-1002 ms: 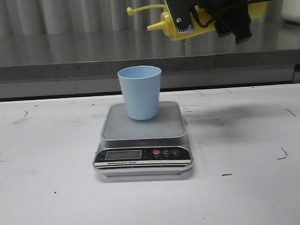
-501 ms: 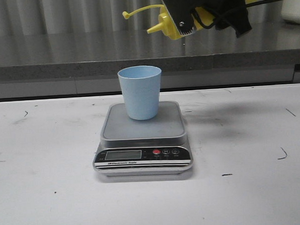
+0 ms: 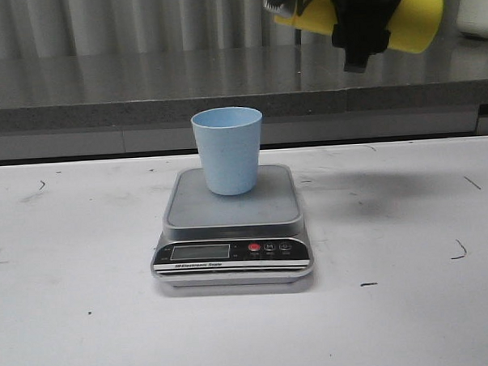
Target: Pour seasoning into cup on scale with both arms
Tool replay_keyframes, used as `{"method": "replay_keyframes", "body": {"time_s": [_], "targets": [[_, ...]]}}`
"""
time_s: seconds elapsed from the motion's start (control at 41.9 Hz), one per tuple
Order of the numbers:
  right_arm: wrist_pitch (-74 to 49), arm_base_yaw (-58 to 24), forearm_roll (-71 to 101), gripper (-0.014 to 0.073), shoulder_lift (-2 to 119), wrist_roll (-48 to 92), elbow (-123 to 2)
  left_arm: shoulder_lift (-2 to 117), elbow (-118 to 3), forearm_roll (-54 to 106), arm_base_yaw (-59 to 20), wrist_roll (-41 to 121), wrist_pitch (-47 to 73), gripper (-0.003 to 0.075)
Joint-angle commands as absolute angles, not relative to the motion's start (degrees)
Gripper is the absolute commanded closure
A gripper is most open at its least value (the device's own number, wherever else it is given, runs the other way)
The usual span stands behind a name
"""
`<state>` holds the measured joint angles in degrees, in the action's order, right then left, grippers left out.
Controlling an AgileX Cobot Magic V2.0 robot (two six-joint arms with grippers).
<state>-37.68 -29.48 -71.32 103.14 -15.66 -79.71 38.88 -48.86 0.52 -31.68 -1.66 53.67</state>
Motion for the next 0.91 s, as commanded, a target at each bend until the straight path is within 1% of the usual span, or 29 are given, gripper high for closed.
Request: {"method": "replay_keyframes", "body": {"time_s": [0.0,0.119,0.286,0.405,0.501,0.668,0.739,0.882], "targets": [[-37.97,-29.26,-74.16,0.0295,97.4,-26.55,-82.0,38.94,-50.42,1.0,-32.12,-1.82,49.74,0.0312],[-36.28,-28.78,-72.63,0.0295,92.63,-35.84,-79.38,38.94,-50.42,1.0,-32.12,-1.82,49.74,0.0312],[-32.42,-25.79,-72.88,0.0295,86.18,-42.86,-71.95,38.94,-50.42,1.0,-32.12,-1.82,49.74,0.0312],[-22.06,-21.15,-73.01,0.0295,81.63,-48.78,-64.76,38.94,-50.42,1.0,-32.12,-1.82,49.74,0.0312],[-11.44,-15.15,-73.5,0.0295,79.18,-51.7,-58.78,38.94,-50.42,1.0,-32.12,-1.82,49.74,0.0312],[3.72,-4.57,-73.09,0.0295,78.91,-54.21,-52.05,38.94,-50.42,1.0,-32.12,-1.82,49.74,0.0312],[9.82,-0.83,-71.55,0.0295,78.91,-55.53,-50.11,38.94,-50.42,1.0,-32.12,-1.82,49.74,0.0312],[20.7,5.25,-66.84,0.0295,78.91,-53.75,-46.99,38.94,-50.42,1.0,-32.12,-1.82,49.74,0.0312]]}}
